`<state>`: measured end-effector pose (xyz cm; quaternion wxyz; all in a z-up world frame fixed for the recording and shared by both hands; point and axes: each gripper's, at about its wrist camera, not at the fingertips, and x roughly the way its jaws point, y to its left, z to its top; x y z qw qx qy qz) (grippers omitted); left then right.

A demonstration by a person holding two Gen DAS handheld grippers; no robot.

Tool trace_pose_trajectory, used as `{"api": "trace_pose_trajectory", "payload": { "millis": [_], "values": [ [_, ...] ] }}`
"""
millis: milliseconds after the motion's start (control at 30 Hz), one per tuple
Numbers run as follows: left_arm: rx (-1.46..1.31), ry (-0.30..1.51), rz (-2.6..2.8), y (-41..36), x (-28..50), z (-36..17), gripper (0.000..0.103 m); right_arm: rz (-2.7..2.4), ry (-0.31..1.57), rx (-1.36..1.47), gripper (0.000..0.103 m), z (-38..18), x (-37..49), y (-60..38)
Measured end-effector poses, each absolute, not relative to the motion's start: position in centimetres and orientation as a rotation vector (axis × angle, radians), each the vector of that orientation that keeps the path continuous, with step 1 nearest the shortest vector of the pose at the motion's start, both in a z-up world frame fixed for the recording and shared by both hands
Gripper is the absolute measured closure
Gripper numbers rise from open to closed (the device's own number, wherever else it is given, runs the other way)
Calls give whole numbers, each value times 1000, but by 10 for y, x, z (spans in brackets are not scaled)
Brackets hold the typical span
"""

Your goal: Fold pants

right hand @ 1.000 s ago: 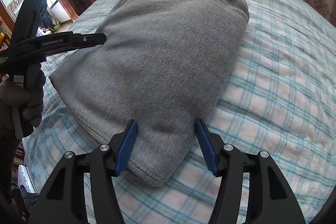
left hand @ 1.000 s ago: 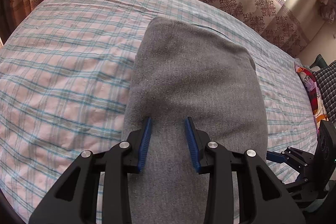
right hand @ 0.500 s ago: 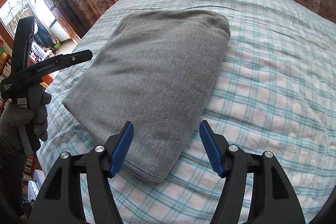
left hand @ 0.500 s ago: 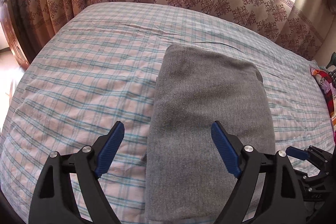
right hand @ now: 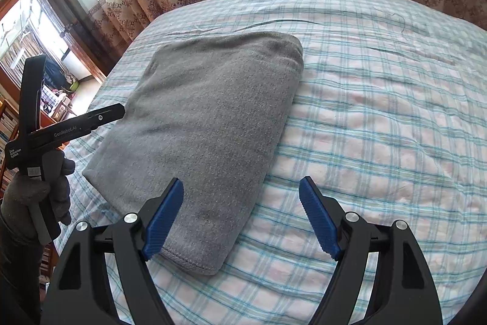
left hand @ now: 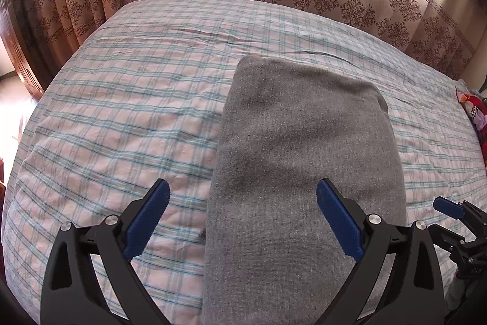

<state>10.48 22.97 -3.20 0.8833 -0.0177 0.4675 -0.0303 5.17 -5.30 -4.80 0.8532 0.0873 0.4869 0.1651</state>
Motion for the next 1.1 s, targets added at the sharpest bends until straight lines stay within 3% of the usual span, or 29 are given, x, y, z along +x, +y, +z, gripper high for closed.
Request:
{"api": "trace_pose_trajectory", "payload": {
  "millis": [533, 1100],
  "values": [
    [-24, 1016, -80, 230, 118, -44, 4, 324, 1019, 217, 21, -55, 71, -55],
    [-262, 1119, -190, 259, 144, -75, 4, 315, 1042, 289, 21, -70, 99, -59]
  ]
}}
